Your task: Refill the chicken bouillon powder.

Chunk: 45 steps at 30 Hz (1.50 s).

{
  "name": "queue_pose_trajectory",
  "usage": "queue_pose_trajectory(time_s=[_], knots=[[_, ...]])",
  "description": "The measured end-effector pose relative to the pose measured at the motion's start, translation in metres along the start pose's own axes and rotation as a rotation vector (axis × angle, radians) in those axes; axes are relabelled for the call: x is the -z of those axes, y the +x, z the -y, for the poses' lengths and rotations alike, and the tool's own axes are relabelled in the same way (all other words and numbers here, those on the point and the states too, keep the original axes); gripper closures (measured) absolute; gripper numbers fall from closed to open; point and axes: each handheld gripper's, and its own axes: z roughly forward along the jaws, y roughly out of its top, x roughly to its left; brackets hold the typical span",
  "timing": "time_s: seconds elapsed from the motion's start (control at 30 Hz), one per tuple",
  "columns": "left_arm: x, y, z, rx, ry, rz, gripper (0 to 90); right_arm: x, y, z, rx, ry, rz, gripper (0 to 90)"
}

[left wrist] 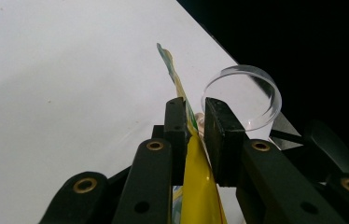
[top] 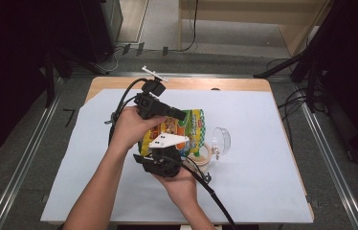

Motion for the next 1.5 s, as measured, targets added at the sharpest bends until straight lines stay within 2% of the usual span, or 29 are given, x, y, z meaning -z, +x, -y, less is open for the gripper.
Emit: queue_pose_trajectory(time_s=[0.13, 0.27, 0.6, 0.73, 1.07, 1.27, 1.33, 1.5], knots=[[-0.003, 0.001, 0.000, 0.007, 0.006, 0.006, 79.8, 0.001, 0.000, 0.002, -0.011, 0.006, 0.002, 73.9], [-0.002, 0.005, 0.000, 0.015, 0.003, 0.020, 79.7, 0.001, 0.000, 0.002, -0.002, 0.008, 0.011, 73.8], [-0.003, 0.007, 0.000, 0.022, 0.005, 0.017, 79.6, 0.002, 0.000, 0.002, 0.004, 0.014, 0.011, 73.5], [-0.002, 0.009, 0.000, 0.029, 0.000, 0.037, 79.6, 0.003, 0.002, 0.001, 0.009, 0.016, 0.017, 73.4], [0.000, 0.011, 0.001, 0.039, -0.008, 0.047, 79.5, 0.004, 0.003, 0.001, 0.020, 0.012, 0.020, 73.2], [0.000, 0.009, 0.001, 0.036, -0.008, 0.045, 79.2, 0.004, 0.002, 0.001, 0.021, 0.011, 0.019, 73.2], [0.000, 0.005, 0.001, 0.023, -0.011, 0.024, 79.2, 0.002, 0.000, 0.001, 0.014, 0.007, 0.017, 73.4], [0.002, 0.002, 0.001, 0.015, -0.012, 0.020, 79.5, 0.001, 0.000, 0.002, 0.007, 0.003, 0.016, 73.6]])
